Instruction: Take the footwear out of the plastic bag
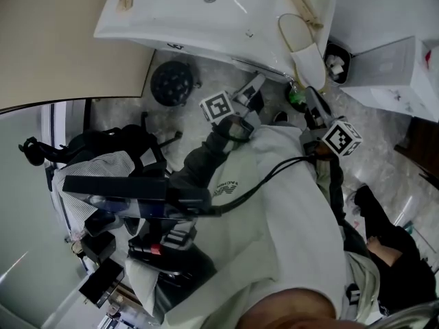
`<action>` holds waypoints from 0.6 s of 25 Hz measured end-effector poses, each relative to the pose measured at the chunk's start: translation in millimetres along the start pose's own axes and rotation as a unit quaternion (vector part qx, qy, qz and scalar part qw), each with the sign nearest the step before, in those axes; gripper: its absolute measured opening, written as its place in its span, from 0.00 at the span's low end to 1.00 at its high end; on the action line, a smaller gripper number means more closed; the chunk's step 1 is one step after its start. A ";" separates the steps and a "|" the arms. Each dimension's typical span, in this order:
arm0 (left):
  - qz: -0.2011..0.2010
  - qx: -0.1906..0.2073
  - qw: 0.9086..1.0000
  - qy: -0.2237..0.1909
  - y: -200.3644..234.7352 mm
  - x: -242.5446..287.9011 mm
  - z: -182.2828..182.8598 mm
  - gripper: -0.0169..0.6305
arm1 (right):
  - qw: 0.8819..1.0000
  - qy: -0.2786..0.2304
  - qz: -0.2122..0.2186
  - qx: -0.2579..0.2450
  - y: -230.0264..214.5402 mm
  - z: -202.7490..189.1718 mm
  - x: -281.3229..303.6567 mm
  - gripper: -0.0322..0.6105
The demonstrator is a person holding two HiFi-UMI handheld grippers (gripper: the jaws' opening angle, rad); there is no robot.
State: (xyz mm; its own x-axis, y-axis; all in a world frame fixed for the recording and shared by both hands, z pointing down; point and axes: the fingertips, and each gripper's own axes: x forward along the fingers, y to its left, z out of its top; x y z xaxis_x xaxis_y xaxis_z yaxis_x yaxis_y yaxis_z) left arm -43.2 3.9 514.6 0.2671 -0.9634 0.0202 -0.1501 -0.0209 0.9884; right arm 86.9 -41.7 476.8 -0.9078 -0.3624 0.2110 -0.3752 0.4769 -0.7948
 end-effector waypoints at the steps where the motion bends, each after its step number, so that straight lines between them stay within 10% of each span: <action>1: -0.001 -0.001 1.000 -0.001 0.0 -0.2 -0.3 0.04 | 1.000 -0.002 0.001 -0.001 0.7 0.4 -0.2 0.06; 15: 0.005 -0.008 1.000 0.003 5.4 3.5 -2.2 0.04 | 1.000 0.004 -0.020 0.000 -9.5 -0.8 -4.4 0.06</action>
State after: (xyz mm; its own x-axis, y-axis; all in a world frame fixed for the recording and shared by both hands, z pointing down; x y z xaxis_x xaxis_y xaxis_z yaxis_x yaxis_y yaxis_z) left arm -41.0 1.0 520.4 0.2719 -0.9618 0.0306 -0.1382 -0.0076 0.9904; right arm 94.3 -44.0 483.9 -0.8937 -0.3752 0.2461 -0.4104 0.4619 -0.7862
